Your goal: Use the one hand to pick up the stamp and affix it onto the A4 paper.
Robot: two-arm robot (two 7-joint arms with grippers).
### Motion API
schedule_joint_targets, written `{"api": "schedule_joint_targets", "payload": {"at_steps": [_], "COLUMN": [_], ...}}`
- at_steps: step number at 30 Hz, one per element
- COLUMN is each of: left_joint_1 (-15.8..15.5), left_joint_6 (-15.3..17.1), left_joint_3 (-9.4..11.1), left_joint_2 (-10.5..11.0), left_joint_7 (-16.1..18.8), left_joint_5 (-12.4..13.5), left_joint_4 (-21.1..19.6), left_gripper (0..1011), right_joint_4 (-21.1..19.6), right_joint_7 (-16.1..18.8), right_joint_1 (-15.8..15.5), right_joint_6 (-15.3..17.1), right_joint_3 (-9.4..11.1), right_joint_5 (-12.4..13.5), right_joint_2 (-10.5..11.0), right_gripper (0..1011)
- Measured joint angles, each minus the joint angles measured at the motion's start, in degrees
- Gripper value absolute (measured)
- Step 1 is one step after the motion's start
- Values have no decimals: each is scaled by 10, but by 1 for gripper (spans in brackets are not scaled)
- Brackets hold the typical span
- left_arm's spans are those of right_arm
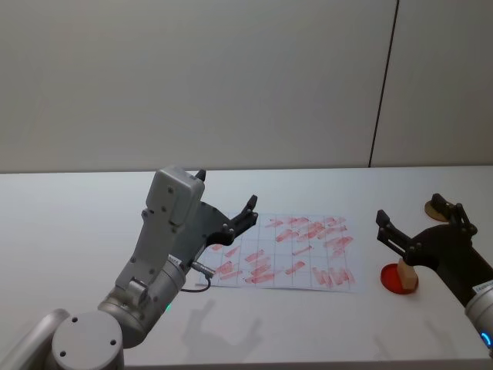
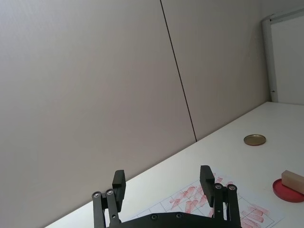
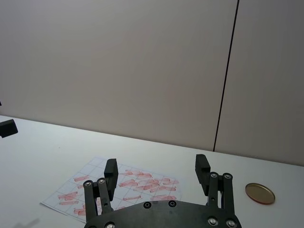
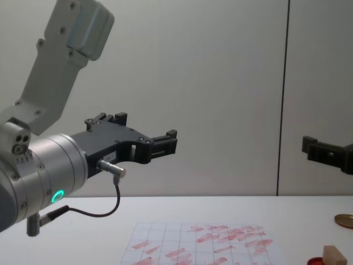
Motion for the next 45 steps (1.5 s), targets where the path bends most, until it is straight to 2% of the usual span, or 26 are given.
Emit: {"api": "schedule_joint_targets", "payload": {"at_steps": [35,45], "left_joint_1": [0,0], "left_joint_6": [0,0], "left_joint_3": [0,0], "left_joint_2": [0,0], "left_joint_7": [0,0], "left_joint_5": [0,0], "left_joint_4": [0,0], "left_gripper": [993,993], "right_joint_4": [-1,-8], "right_joint_7": [-1,-26], "right_joint_1": [-1,-6], "right_joint_6": [0,18], "right_joint_3": [0,6], "right_joint_5": [0,0], "right_joint_2": [0,2], "right_gripper": [1001,1001]}}
